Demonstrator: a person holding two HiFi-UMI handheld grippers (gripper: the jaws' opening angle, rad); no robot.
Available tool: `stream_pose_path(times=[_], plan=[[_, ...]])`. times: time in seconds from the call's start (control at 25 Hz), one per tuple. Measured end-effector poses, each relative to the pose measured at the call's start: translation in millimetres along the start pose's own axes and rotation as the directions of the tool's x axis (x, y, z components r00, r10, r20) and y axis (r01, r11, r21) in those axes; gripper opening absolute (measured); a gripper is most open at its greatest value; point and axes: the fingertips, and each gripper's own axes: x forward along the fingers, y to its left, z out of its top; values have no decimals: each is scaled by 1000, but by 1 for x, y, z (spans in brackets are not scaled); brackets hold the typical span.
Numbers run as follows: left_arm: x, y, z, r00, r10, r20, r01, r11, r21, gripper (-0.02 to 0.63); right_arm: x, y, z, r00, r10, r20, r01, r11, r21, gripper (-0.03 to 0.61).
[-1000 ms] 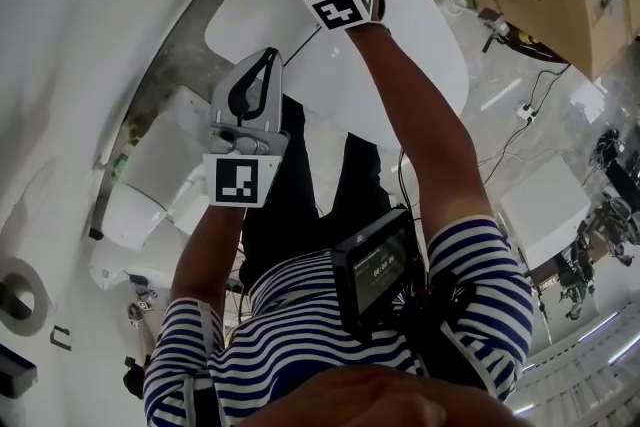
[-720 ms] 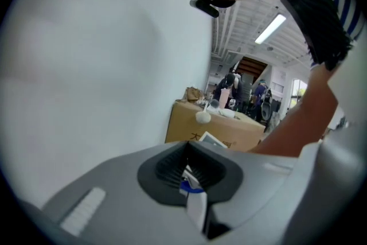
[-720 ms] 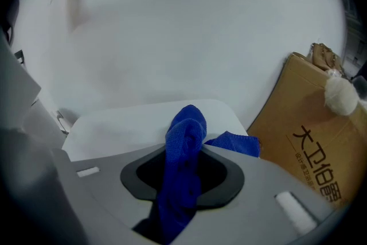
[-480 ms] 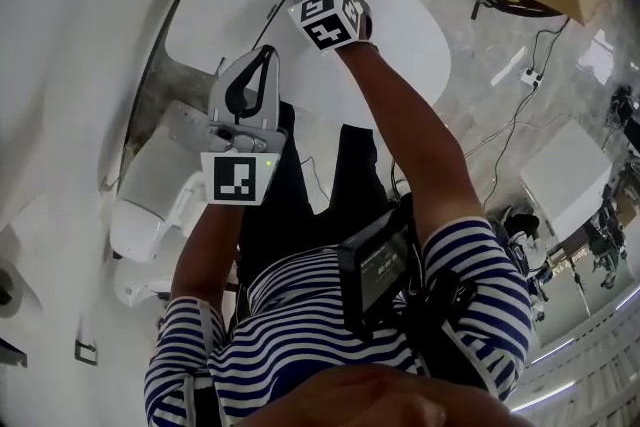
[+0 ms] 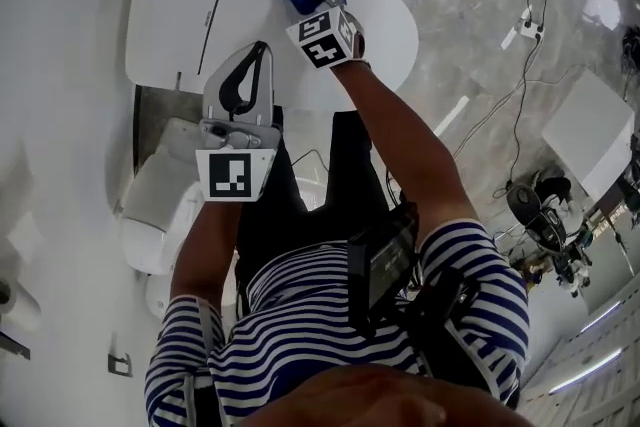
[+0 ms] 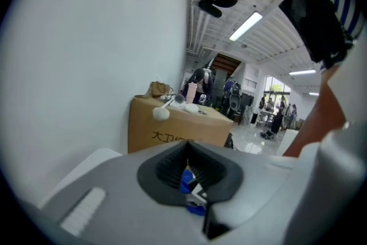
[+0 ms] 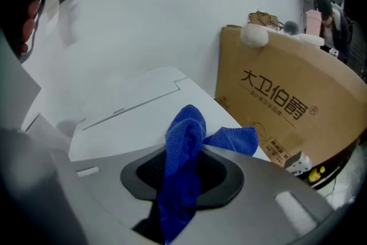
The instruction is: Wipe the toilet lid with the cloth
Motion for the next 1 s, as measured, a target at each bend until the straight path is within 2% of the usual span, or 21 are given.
stream_pose_path(times=[0.2,0.4,0.56,0.8,1.0], plan=[[29,-63,4,997,-74,-10,74,997,22,2,-37,-47,-63,999,-49,-20,51,992,111,115],[47,-117,6,990,-139,6,138,988,63,2,-73,-75,-127,995,-95,-38,101,974,203,115],[59,-154,3,984,-175,-14,176,982,68,2,-98,-97,-167,990,-131,-49,139,956,257,115],[75,-196,2,976,-217,-23,218,972,84,2,-124,-125,-211,984,-161,-72,175,940,292,115],[80,-208,6,972,-235,-30,237,966,102,2,-132,-134,-225,983,-162,-87,181,939,293,115]])
